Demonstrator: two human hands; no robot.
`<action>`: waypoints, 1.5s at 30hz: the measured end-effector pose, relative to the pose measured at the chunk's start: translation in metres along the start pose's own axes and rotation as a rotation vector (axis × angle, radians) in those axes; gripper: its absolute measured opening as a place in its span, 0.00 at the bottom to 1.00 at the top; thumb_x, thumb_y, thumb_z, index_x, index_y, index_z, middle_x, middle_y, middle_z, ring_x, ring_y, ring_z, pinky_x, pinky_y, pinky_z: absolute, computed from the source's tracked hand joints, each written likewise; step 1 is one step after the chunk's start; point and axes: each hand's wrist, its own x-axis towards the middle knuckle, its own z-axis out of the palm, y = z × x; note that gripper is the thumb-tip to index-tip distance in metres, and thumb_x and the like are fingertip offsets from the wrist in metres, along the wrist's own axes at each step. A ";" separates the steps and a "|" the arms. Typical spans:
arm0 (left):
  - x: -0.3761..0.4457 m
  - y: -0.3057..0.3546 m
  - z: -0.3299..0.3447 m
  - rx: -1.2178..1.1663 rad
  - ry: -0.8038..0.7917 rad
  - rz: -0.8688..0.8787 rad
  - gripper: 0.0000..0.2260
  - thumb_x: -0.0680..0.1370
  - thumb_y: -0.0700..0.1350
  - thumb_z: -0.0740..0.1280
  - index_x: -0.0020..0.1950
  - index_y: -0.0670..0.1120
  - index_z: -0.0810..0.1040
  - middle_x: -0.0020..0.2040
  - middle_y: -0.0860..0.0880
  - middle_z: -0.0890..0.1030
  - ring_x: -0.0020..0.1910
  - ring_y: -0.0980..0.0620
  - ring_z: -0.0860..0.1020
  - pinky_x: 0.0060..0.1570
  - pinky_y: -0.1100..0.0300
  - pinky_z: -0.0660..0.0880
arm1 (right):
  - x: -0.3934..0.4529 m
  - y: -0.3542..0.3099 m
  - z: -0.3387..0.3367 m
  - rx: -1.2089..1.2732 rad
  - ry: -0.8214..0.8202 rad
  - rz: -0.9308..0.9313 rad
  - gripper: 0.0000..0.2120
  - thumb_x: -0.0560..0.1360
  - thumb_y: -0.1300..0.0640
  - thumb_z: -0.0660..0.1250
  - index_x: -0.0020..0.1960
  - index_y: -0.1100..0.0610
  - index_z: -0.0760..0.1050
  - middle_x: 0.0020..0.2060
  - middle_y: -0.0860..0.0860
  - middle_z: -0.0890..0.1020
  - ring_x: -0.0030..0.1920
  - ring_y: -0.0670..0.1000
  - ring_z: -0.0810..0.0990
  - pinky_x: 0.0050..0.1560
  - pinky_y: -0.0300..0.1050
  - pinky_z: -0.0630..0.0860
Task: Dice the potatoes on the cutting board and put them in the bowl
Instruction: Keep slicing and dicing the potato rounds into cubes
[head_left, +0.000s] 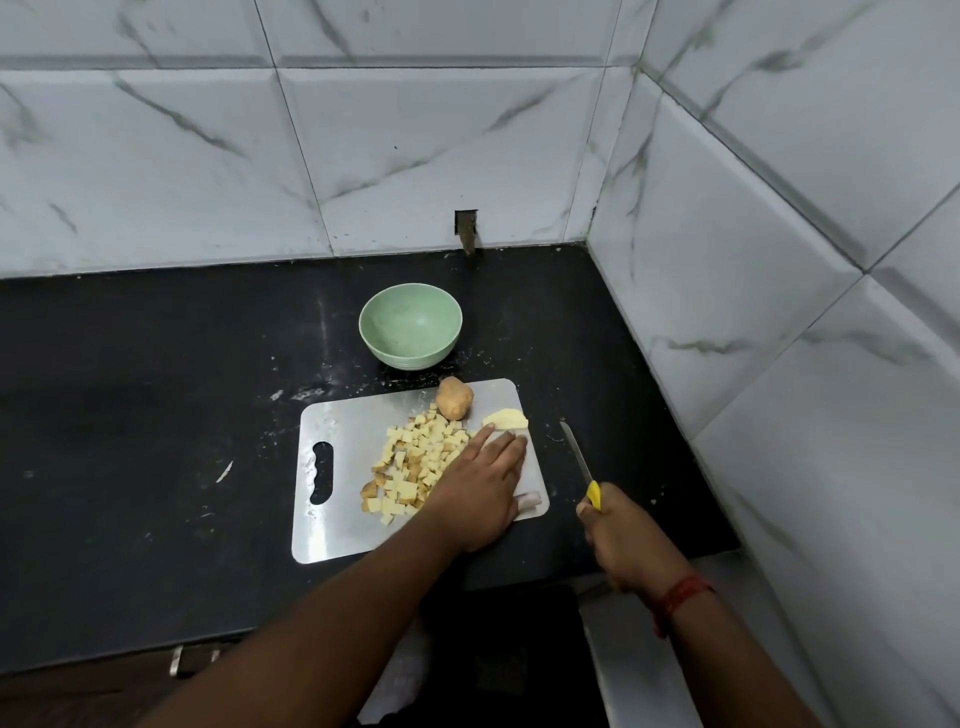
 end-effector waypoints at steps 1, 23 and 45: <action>-0.005 -0.006 0.004 -0.007 0.001 -0.021 0.39 0.83 0.63 0.33 0.81 0.37 0.57 0.81 0.40 0.60 0.81 0.43 0.55 0.81 0.45 0.44 | 0.001 0.001 0.000 0.001 -0.007 0.004 0.10 0.82 0.53 0.58 0.42 0.54 0.67 0.36 0.55 0.74 0.35 0.51 0.72 0.38 0.47 0.70; -0.018 -0.033 0.005 0.034 0.083 -0.046 0.30 0.85 0.60 0.48 0.75 0.41 0.72 0.74 0.41 0.73 0.76 0.42 0.66 0.80 0.43 0.53 | 0.022 -0.017 0.018 -0.002 -0.069 -0.026 0.10 0.81 0.52 0.58 0.43 0.54 0.66 0.36 0.54 0.72 0.35 0.50 0.69 0.38 0.48 0.68; 0.010 -0.033 -0.007 0.130 -0.069 -0.035 0.36 0.82 0.60 0.37 0.80 0.39 0.61 0.80 0.40 0.62 0.81 0.41 0.55 0.80 0.45 0.41 | 0.022 -0.011 0.022 -0.035 -0.101 -0.012 0.10 0.81 0.52 0.59 0.43 0.54 0.66 0.35 0.52 0.72 0.34 0.50 0.69 0.39 0.49 0.69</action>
